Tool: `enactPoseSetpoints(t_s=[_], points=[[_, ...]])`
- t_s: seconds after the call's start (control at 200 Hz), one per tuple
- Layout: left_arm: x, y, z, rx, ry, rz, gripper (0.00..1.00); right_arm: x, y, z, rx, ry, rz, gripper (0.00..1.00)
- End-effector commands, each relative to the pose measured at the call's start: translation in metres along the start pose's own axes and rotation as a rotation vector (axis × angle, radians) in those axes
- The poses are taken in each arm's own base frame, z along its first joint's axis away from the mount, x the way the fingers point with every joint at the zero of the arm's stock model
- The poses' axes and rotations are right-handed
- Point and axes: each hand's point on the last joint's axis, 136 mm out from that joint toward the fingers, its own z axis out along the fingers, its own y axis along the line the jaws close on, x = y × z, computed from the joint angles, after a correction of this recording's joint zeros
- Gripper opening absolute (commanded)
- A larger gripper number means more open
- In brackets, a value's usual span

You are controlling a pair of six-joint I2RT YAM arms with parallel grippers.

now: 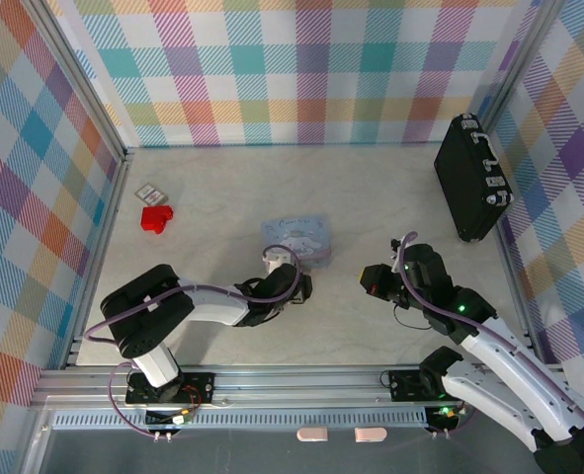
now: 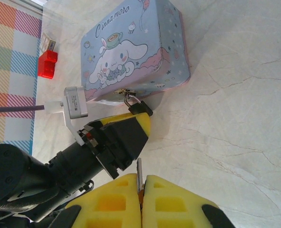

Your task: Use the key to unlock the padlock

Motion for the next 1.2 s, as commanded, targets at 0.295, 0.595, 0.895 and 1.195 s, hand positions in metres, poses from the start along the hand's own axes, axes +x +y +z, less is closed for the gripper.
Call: enactPoseSetpoints(t_s=[0.295,0.595,0.895,1.195], points=[[-0.021,-0.003,-0.011,0.165,-0.069,0.070,0.66,-0.002,0.003,-0.005,-0.039,-0.028,0.049,0.00],[-0.023,0.002,-0.003,0.178,-0.055,0.057,0.65,0.005,0.002,0.002,-0.064,-0.007,0.076,0.00],[-0.023,-0.004,0.016,0.162,-0.020,0.072,0.58,0.012,-0.005,0.008,-0.057,0.011,0.090,0.00],[-0.024,-0.004,0.022,0.153,-0.002,0.056,0.42,0.020,-0.014,0.015,-0.046,0.033,0.110,0.00]])
